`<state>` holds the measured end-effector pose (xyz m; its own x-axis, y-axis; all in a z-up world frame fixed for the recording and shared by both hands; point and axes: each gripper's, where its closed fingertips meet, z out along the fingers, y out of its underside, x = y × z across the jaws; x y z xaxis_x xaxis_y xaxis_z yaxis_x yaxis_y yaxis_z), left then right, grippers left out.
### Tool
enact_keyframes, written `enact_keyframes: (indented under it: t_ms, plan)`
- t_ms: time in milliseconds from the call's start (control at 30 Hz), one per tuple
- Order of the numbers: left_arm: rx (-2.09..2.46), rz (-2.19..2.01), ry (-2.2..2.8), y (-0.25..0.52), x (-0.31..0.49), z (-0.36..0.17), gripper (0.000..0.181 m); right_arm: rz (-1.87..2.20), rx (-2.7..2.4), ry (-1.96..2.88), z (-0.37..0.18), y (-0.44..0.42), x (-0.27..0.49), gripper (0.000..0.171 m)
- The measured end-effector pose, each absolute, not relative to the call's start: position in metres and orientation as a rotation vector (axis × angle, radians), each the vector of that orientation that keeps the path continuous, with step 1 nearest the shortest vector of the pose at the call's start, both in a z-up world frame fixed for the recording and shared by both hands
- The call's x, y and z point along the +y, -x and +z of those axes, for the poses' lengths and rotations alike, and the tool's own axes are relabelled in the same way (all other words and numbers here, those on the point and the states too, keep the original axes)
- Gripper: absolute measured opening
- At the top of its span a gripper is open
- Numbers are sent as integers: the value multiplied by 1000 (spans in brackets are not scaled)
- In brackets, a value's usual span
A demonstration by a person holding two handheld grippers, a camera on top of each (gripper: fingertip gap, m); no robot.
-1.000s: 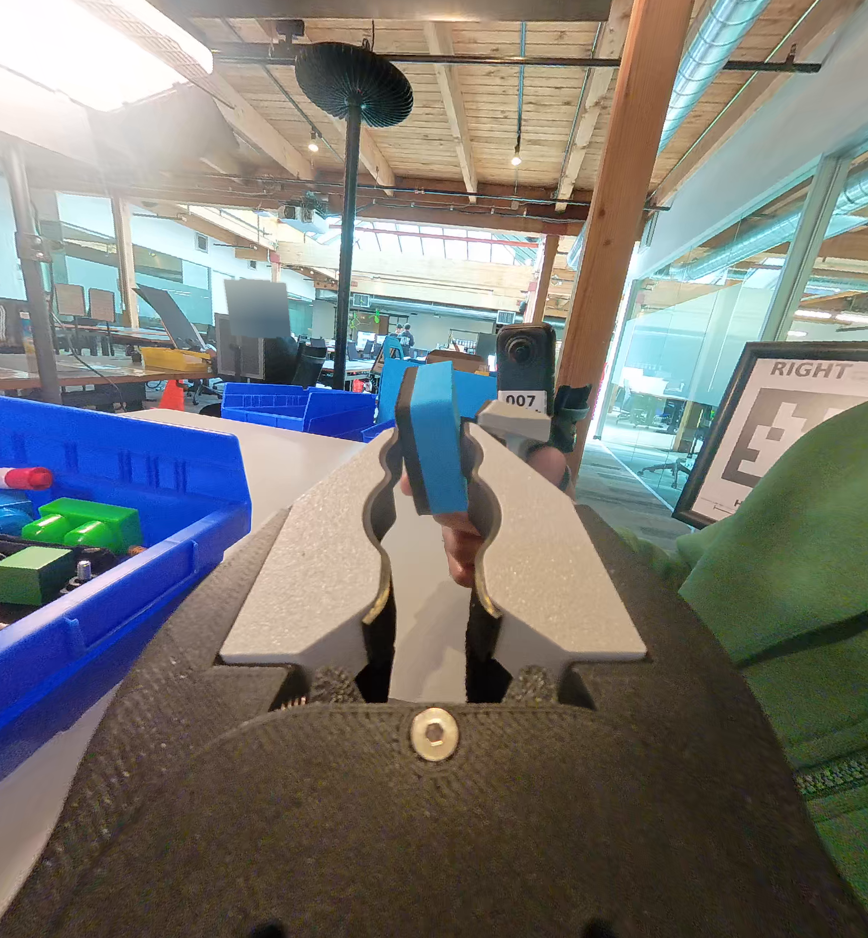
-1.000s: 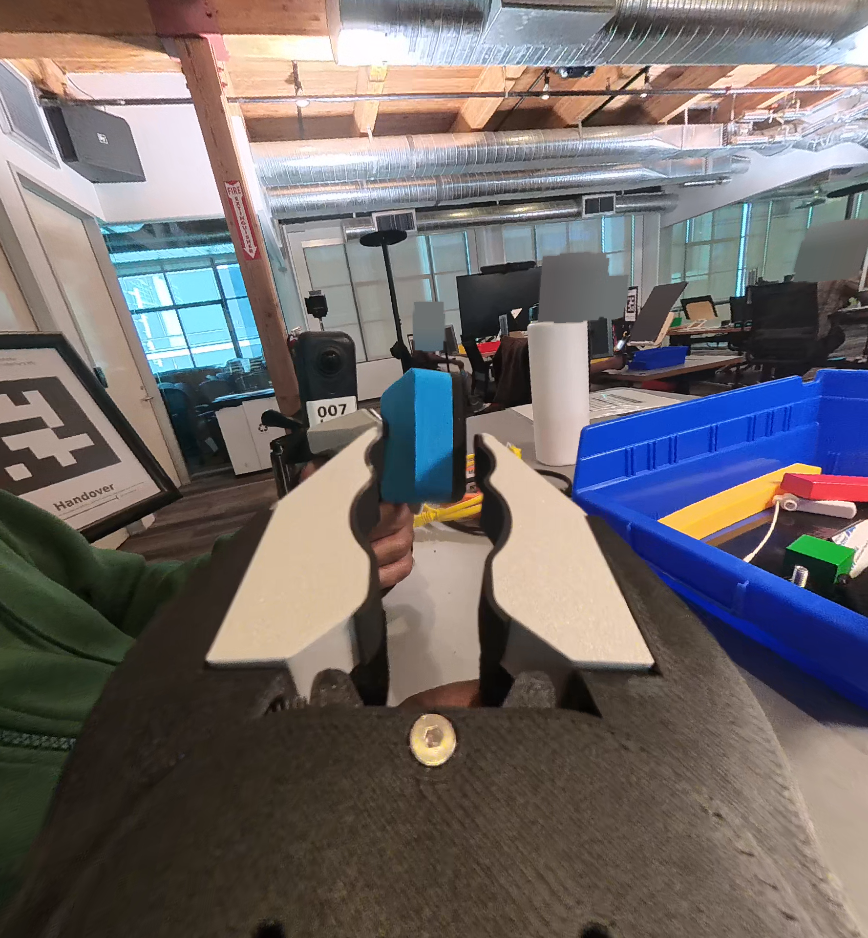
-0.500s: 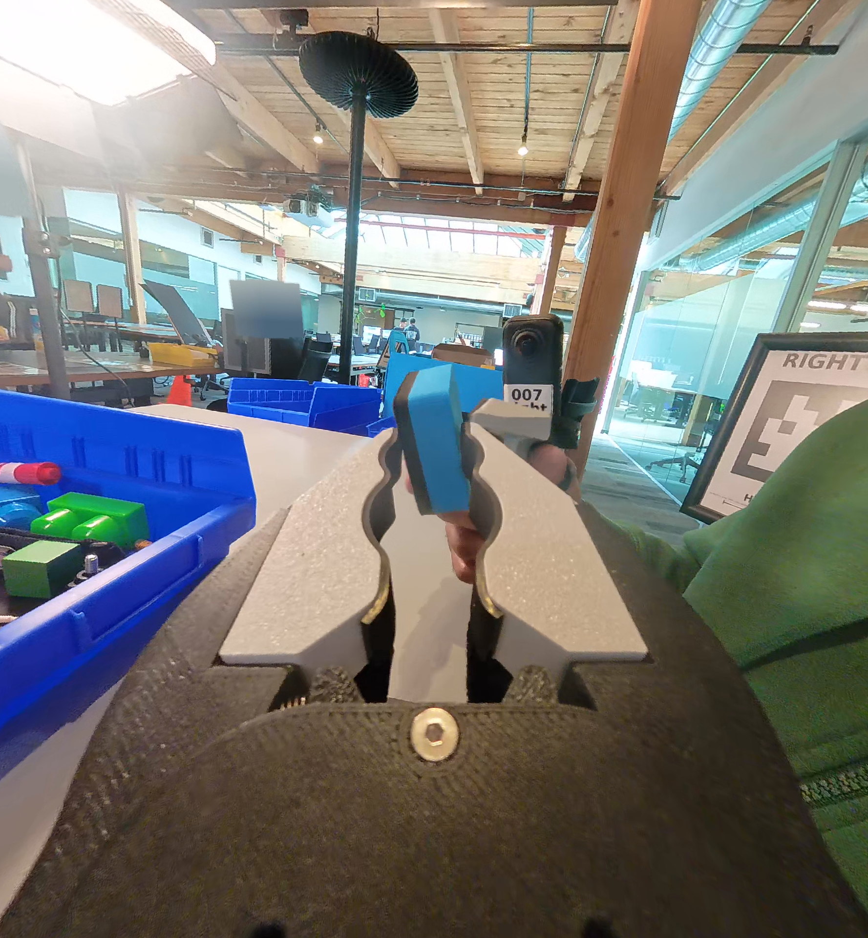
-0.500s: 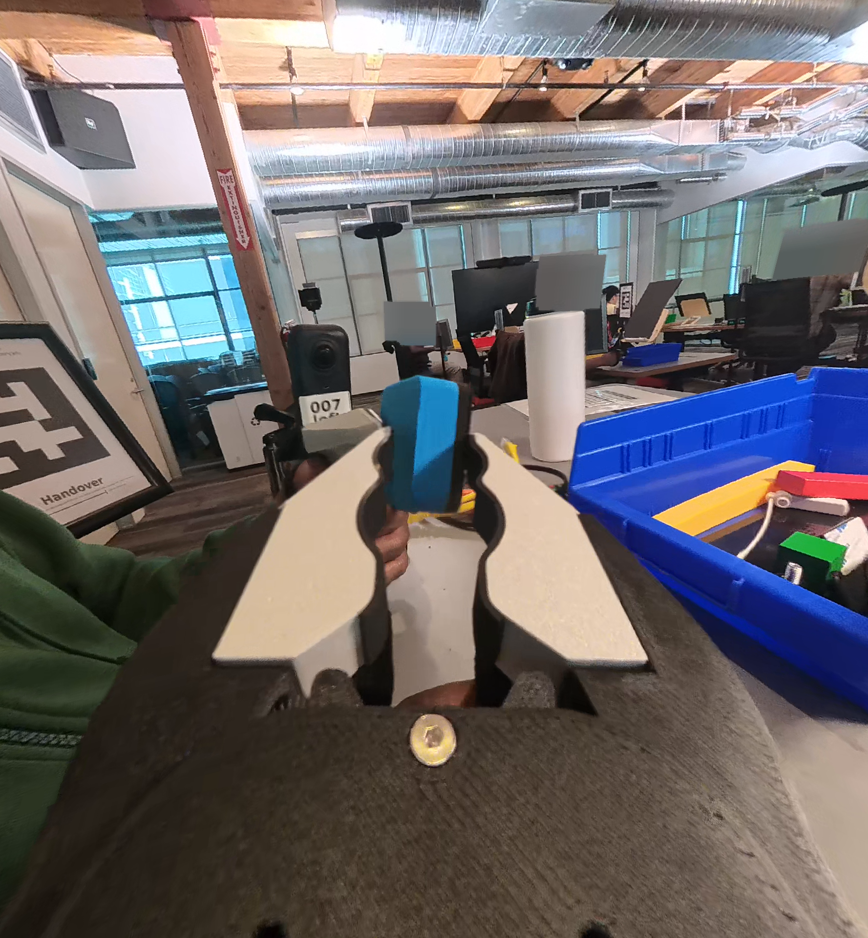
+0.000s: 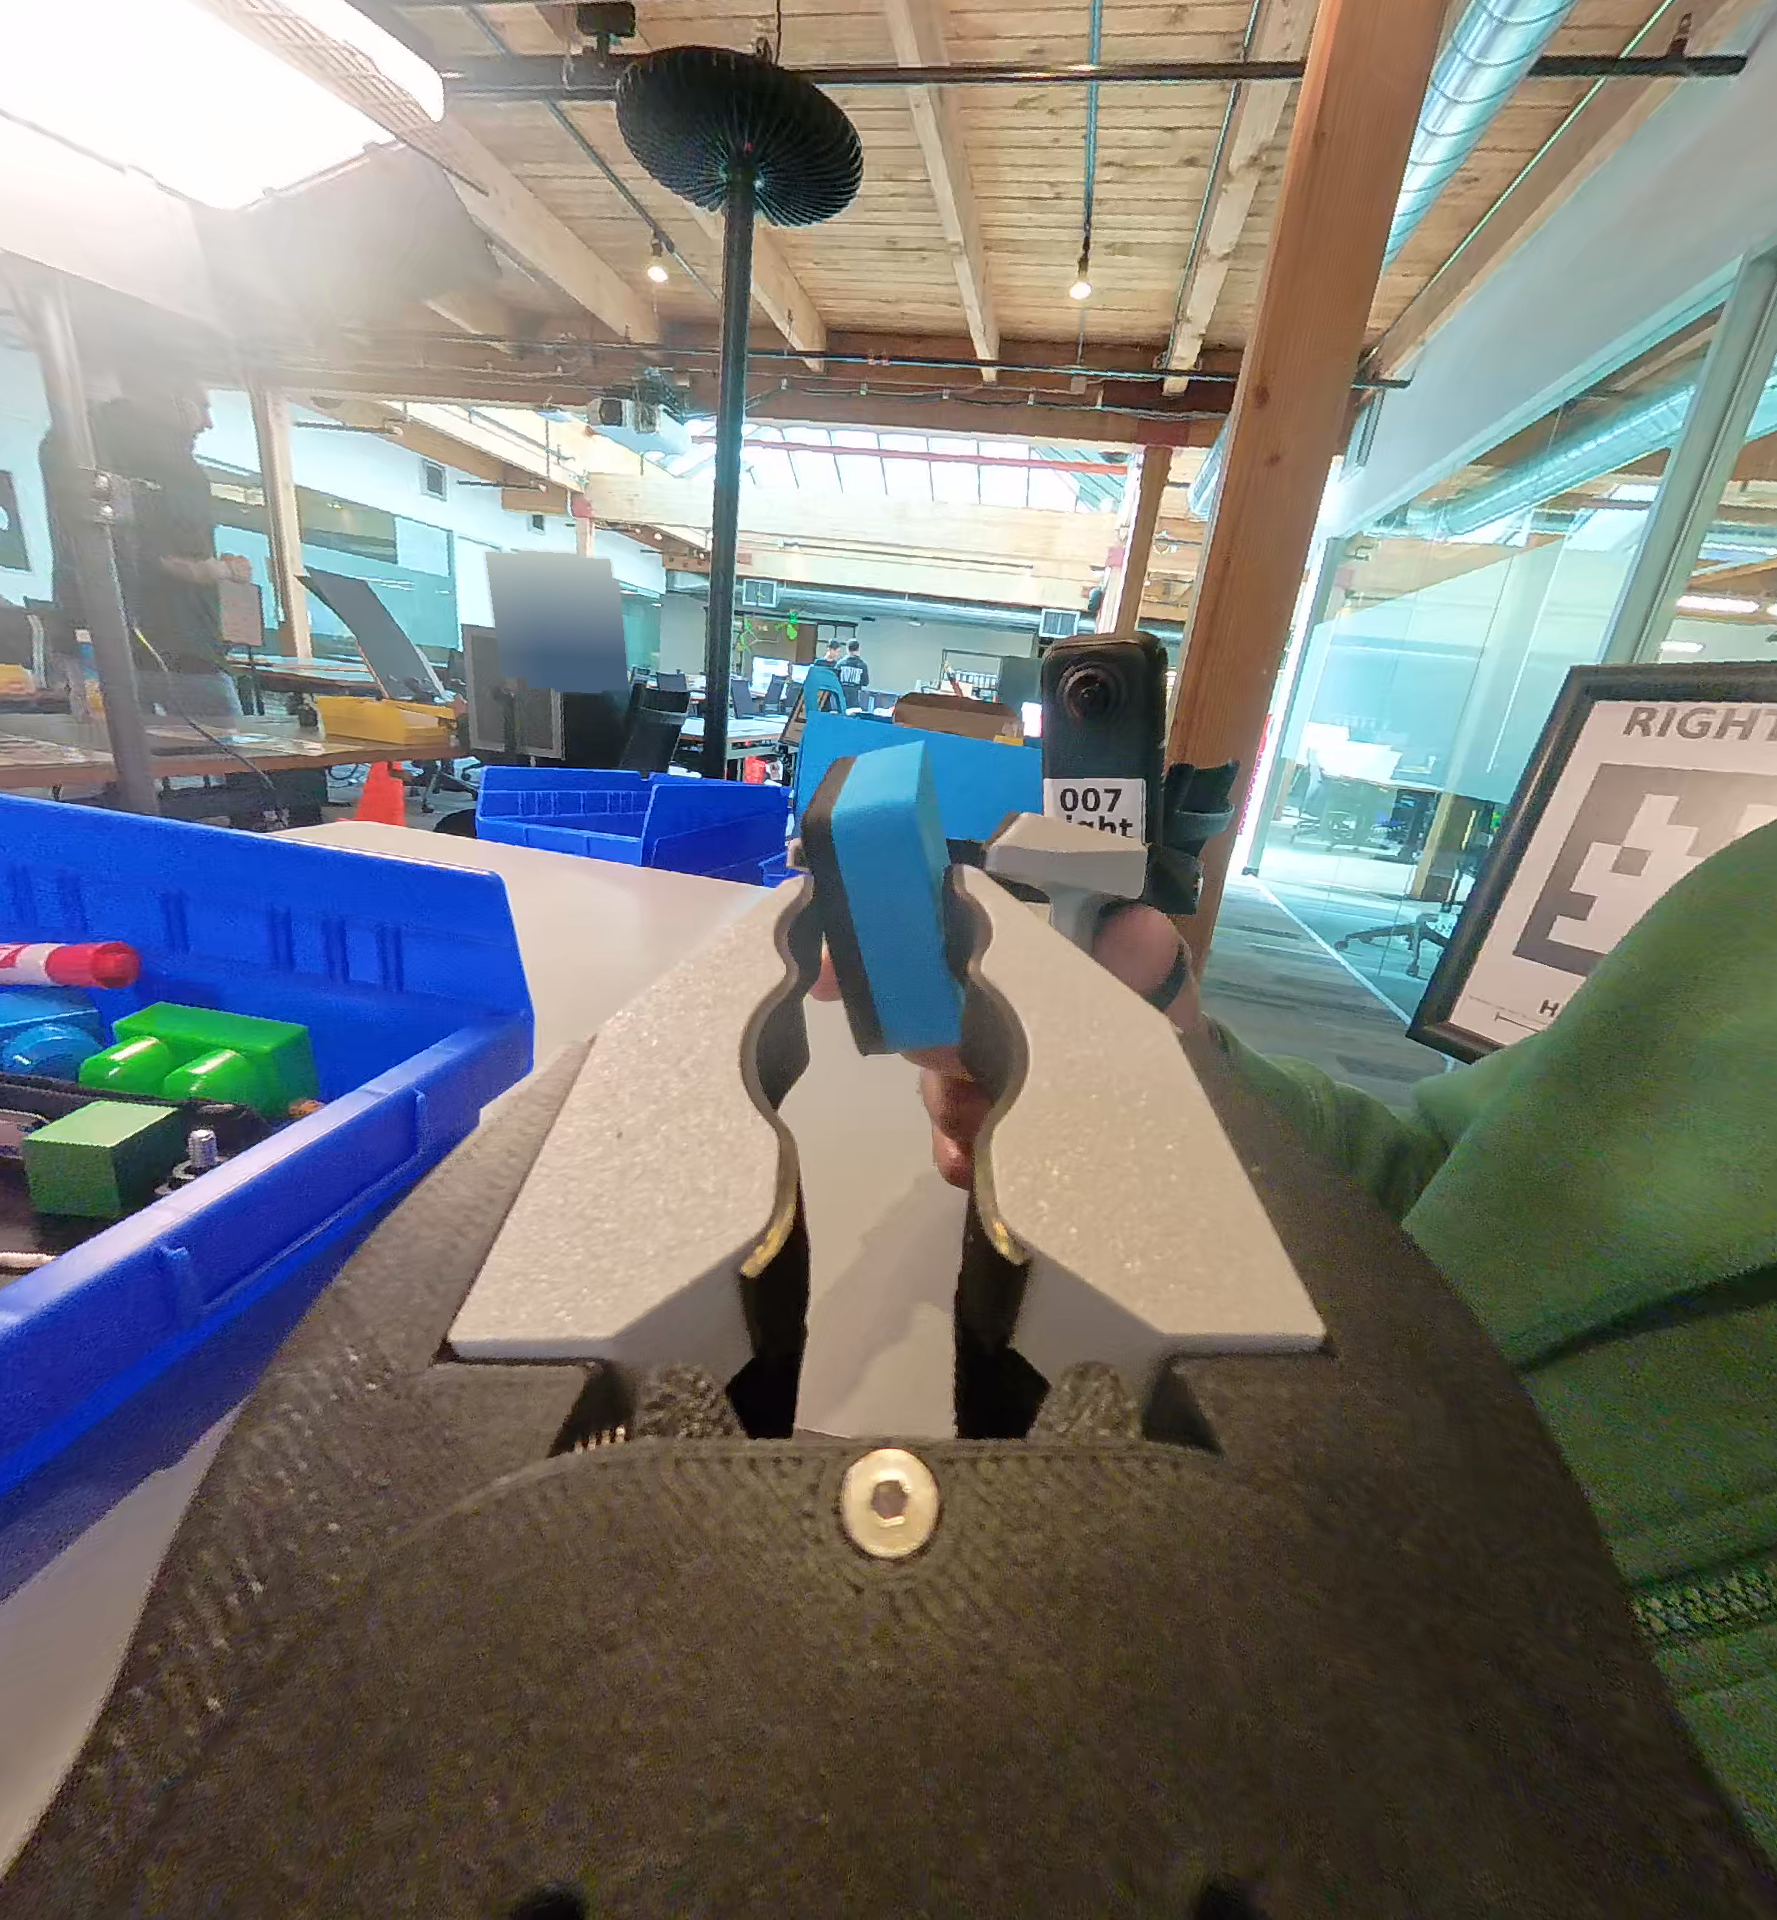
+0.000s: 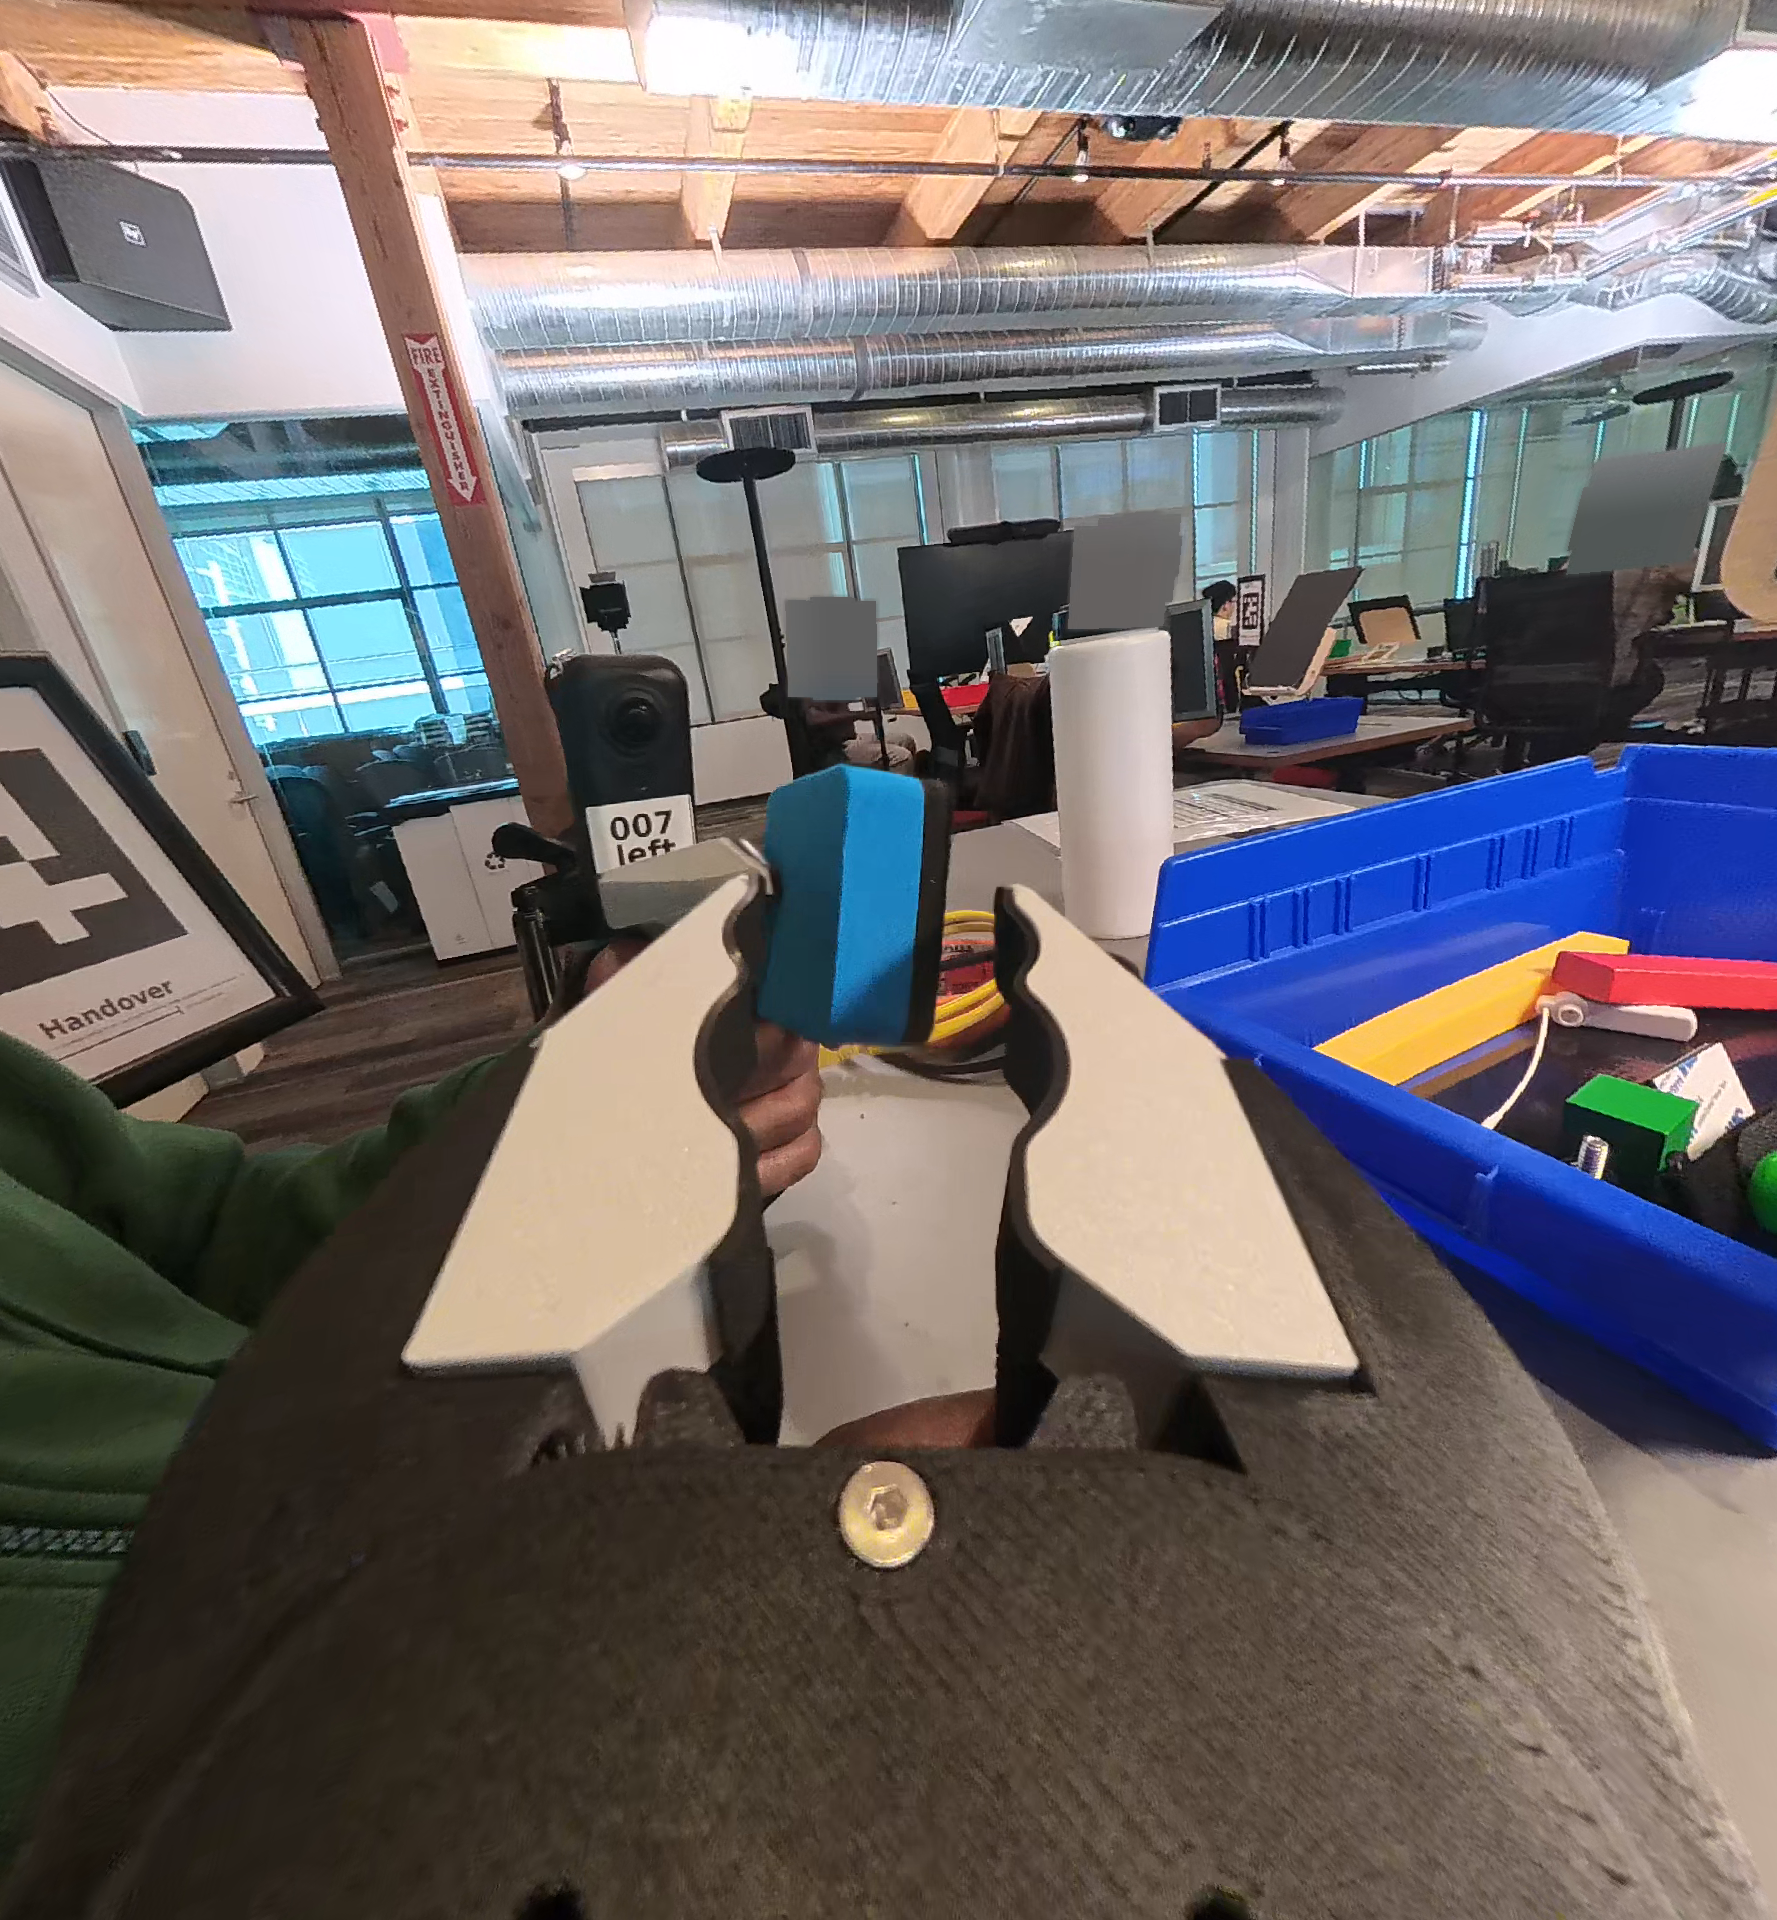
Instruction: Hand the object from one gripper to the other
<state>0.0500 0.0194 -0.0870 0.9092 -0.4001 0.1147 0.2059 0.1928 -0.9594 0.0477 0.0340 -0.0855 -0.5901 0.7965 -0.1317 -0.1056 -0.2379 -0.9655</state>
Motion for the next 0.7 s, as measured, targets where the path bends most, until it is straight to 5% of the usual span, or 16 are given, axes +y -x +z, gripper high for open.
enact_keyframes:
  t_ms: [67, 200, 367, 500, 700]
  plan:
    - [175, -419, 1320, -51, 20, -89, 23, 1860, -1418, 850, -88, -47, 32, 28]
    - [149, -427, 1320, -49, 22, -89, 34, 1821, -1406, 852, -89, -45, 35, 27]
    - [186, -378, 1335, -50, 21, -91, 23, 1851, -1398, 845, -87, -47, 33, 28]
    - [170, -384, 1327, -47, 21, -90, 23, 1864, -1374, 858, -84, -47, 36, 47]
    - [177, -379, 1334, -49, 22, -91, 23, 1820, -1415, 851, -90, -45, 33, 29]
